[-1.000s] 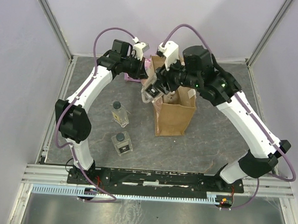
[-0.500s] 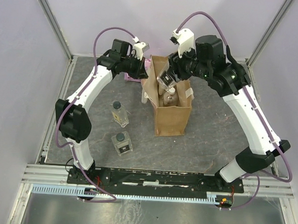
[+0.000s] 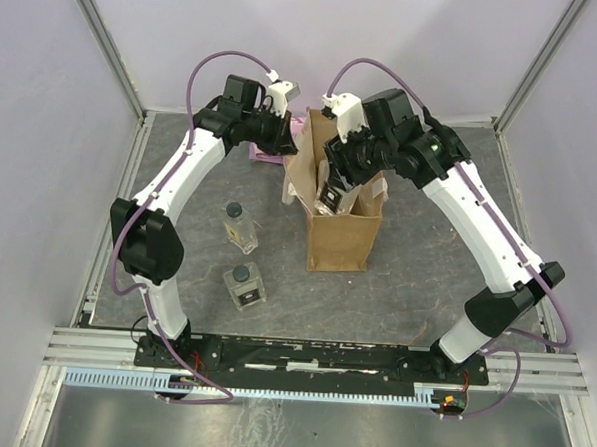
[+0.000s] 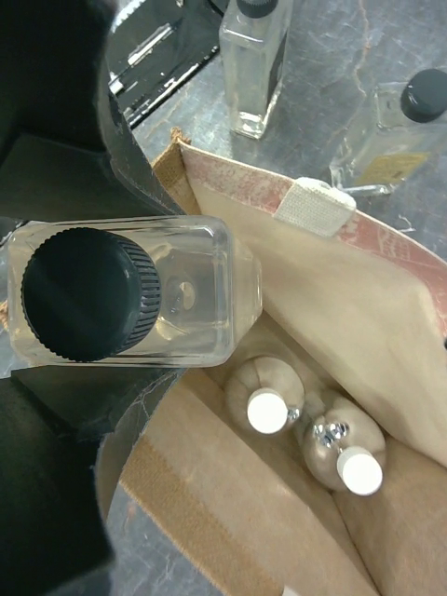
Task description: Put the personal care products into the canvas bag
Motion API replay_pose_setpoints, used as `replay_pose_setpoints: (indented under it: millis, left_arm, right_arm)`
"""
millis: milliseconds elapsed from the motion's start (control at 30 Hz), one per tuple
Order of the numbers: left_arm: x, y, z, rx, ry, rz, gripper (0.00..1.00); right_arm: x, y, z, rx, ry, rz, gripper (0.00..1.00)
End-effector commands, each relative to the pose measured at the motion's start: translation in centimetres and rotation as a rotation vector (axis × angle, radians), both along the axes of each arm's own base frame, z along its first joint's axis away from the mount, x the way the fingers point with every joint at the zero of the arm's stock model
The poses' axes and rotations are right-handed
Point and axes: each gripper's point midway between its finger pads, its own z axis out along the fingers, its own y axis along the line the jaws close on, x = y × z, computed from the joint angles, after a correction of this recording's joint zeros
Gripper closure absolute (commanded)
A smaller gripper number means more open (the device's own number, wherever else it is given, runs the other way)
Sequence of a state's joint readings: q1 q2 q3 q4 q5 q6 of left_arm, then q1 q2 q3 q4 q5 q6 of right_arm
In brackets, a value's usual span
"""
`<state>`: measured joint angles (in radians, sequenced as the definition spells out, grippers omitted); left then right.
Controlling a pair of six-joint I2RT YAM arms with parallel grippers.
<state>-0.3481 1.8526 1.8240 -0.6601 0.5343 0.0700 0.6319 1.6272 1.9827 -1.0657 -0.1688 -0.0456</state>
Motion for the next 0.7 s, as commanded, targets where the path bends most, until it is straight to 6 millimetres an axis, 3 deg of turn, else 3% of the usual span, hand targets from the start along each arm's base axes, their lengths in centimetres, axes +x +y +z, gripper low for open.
replay_pose_setpoints:
  millis: [0,300,667]
  left_arm:
    - [0.6,-0.3,4.0,-0.040,-0.127,-0.047,0.97]
    - [0.7,-0.4,3.8,-0.041,-0.120,-0.053,0.97]
    - [1.1,-0.5,3.8,-0.041,-0.125,-0.050,0.97]
  right_arm:
    - [0.3,1.8,2.8,0.118,-0.082,0.062,1.00]
    - [1.3,2.8,-4.3,0.032,-0.135,0.213,1.00]
    - [4.0,2.9,-8.3,-0.125,-0.185,0.297,1.00]
